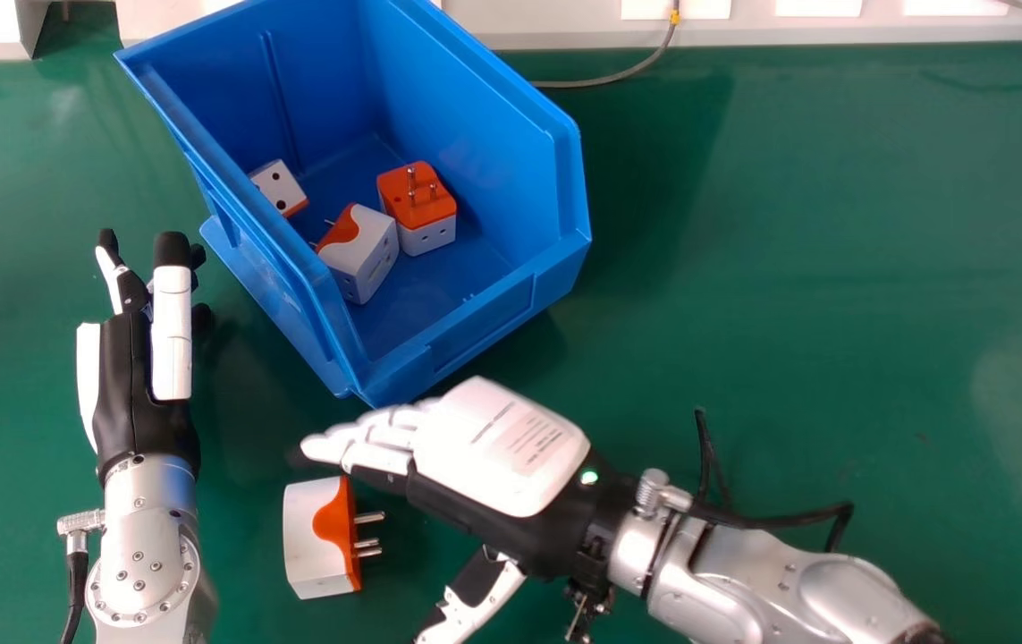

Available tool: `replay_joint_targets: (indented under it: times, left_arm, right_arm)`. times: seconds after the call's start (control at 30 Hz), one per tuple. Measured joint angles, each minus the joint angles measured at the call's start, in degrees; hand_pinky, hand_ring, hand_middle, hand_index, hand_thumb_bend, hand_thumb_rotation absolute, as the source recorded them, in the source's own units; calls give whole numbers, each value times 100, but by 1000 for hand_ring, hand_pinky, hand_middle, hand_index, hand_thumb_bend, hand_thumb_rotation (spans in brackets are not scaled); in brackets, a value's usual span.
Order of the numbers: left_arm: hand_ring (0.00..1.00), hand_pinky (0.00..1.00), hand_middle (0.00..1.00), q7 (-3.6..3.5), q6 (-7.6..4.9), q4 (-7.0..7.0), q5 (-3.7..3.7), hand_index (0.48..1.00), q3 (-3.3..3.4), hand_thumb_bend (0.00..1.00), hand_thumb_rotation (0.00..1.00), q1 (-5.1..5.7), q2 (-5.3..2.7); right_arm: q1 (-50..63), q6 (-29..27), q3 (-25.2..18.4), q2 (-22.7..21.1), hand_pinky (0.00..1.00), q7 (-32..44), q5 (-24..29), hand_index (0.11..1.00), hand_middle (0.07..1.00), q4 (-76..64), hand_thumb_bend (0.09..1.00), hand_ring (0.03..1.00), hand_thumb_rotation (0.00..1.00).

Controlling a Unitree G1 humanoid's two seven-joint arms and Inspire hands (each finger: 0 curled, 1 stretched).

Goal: Pick all objects and put in blue box

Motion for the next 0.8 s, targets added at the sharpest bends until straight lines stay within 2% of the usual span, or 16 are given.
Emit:
replay_joint_targets:
  times: [0.1, 0.23, 0.53, 0.8]
  left_arm:
    - [902, 857, 866, 0, 11, -3, 2, 938, -9, 947, 999, -8, -11]
    - [901, 857, 866, 13, 14, -6, 1, 938, -17, 948, 999, -7, -41]
    - [898, 857, 866, 31, 19, -52, 3, 939, -37, 956, 1000, -7, -87]
    - [896, 854, 864, 35, 68, -189, 2, 939, -36, 963, 1000, 6, -93]
  right_arm:
    - [295, 696, -85, 206, 670, 514, 64, 873, 864, -602, 836, 832, 437]
    - [569, 1116, -82, 338, 675, 633, 35, 868, 861, -929, 833, 822, 409]
    - [733, 1337, -47, 351, 682, 760, 19, 864, 866, -1167, 833, 822, 397]
    - [798, 1564, 30, 427, 688, 834, 17, 863, 871, -1284, 820, 826, 381]
